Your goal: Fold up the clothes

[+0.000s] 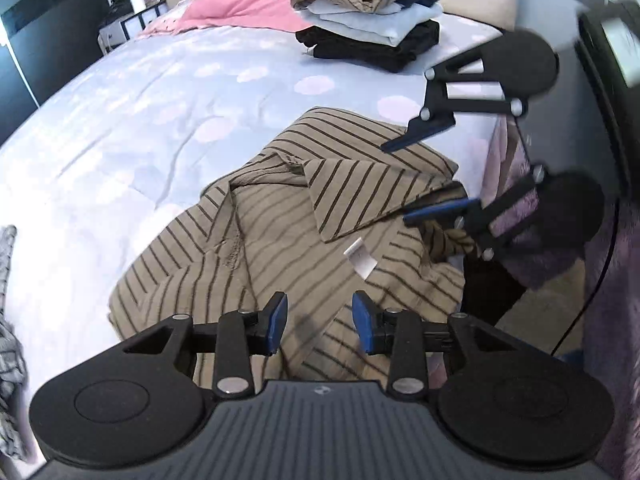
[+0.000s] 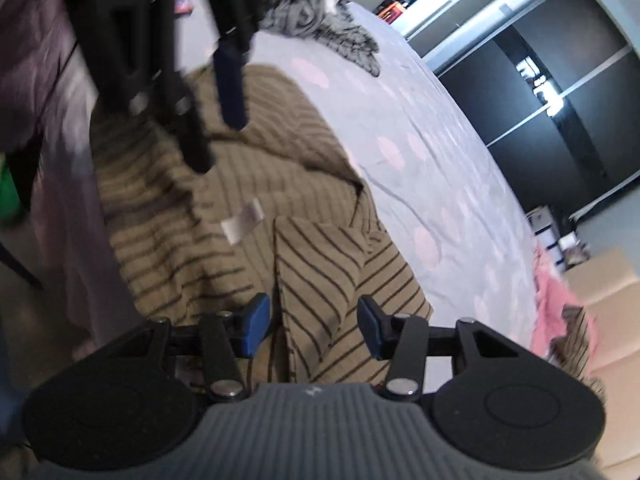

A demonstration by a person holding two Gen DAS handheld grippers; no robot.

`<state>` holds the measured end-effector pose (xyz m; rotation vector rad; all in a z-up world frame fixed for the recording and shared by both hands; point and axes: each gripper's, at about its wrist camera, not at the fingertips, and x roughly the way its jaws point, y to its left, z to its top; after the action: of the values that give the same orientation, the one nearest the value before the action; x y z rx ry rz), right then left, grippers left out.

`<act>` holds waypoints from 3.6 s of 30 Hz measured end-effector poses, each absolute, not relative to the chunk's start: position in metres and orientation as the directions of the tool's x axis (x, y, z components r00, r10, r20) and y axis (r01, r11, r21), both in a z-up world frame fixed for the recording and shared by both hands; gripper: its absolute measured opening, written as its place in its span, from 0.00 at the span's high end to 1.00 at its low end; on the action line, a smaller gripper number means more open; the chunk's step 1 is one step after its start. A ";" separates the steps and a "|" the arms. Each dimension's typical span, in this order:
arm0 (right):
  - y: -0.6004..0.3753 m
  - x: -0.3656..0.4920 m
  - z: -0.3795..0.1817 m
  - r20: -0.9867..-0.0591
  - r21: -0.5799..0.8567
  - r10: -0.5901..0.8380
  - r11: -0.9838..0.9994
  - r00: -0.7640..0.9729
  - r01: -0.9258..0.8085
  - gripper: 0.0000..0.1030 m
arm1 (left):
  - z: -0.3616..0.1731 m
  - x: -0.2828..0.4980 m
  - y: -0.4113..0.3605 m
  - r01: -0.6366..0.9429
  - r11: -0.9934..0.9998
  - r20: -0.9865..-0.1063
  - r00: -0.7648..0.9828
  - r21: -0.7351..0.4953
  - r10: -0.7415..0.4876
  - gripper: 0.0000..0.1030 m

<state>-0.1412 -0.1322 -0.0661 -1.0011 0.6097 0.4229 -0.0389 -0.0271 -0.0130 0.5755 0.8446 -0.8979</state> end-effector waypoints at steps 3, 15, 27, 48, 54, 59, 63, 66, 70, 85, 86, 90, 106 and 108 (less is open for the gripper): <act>-0.136 -0.143 -0.068 -0.585 -0.729 0.007 0.435 0.811 -0.529 0.54 | -0.016 -0.039 -0.032 0.849 0.520 -0.830 0.353 0.091 -0.432 0.67; -0.215 -0.075 -0.024 -0.718 -0.081 0.218 0.917 0.661 -0.391 0.88 | -0.025 -0.031 -0.042 0.823 0.566 -0.828 0.350 0.047 -0.439 0.67; -0.271 -0.032 -0.055 -0.706 0.406 0.432 0.896 0.561 -0.178 0.75 | -0.032 -0.028 -0.052 0.819 0.574 -0.828 0.331 0.013 -0.453 0.67; -0.308 -0.031 -0.097 -0.499 0.839 0.694 0.538 0.519 0.086 0.91 | -0.044 -0.034 -0.057 0.834 0.551 -0.846 0.310 0.023 -0.434 0.67; -0.316 -0.042 -0.067 -0.545 0.735 0.560 0.677 0.624 0.034 0.77 | -0.042 -0.036 -0.058 0.837 0.546 -0.842 0.319 0.034 -0.436 0.67; -0.311 -0.055 -0.029 -0.525 0.571 0.457 0.815 0.718 -0.101 0.77 | -0.025 -0.031 -0.045 0.810 0.583 -0.800 0.385 0.055 -0.460 0.67; -0.280 -0.049 -0.016 -0.520 0.448 0.447 0.868 0.728 -0.214 0.88 | -0.010 -0.016 -0.029 0.734 0.678 -0.754 0.468 0.041 -0.461 0.67; -0.256 -0.042 -0.021 -0.558 0.367 0.434 0.893 0.707 -0.259 0.88 | -0.013 -0.003 -0.019 0.668 0.744 -0.760 0.489 0.011 -0.428 0.79; -0.236 -0.043 -0.040 -0.631 0.250 0.394 0.919 0.668 -0.306 0.88 | -0.029 0.002 -0.005 0.632 0.775 -0.802 0.474 0.021 -0.364 0.83; -0.250 -0.052 -0.054 -0.645 0.218 0.343 0.939 0.683 -0.265 0.60 | -0.042 -0.003 0.022 0.541 0.841 -0.797 0.513 0.012 -0.319 0.52; -0.254 -0.056 -0.048 -0.623 0.231 0.348 0.937 0.701 -0.261 0.60 | -0.038 -0.004 0.025 0.526 0.850 -0.783 0.529 0.000 -0.327 0.47; -0.270 -0.058 -0.040 -0.603 0.247 0.300 0.951 0.739 -0.185 0.41 | -0.030 0.006 0.040 0.423 0.904 -0.748 0.580 -0.061 -0.322 0.46; -0.293 -0.021 -0.088 -0.715 0.438 0.347 0.899 0.606 0.001 0.35 | -0.084 0.048 0.085 0.215 0.893 -0.776 0.443 -0.395 -0.450 0.36; -0.291 -0.018 -0.092 -0.722 0.438 0.349 0.899 0.598 0.005 0.35 | -0.085 0.048 0.081 0.239 0.892 -0.778 0.438 -0.383 -0.451 0.33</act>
<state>-0.0181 -0.2908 -0.0920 0.4229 0.9146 0.2060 0.0477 0.0809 -0.0852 -0.2297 1.0334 -0.4338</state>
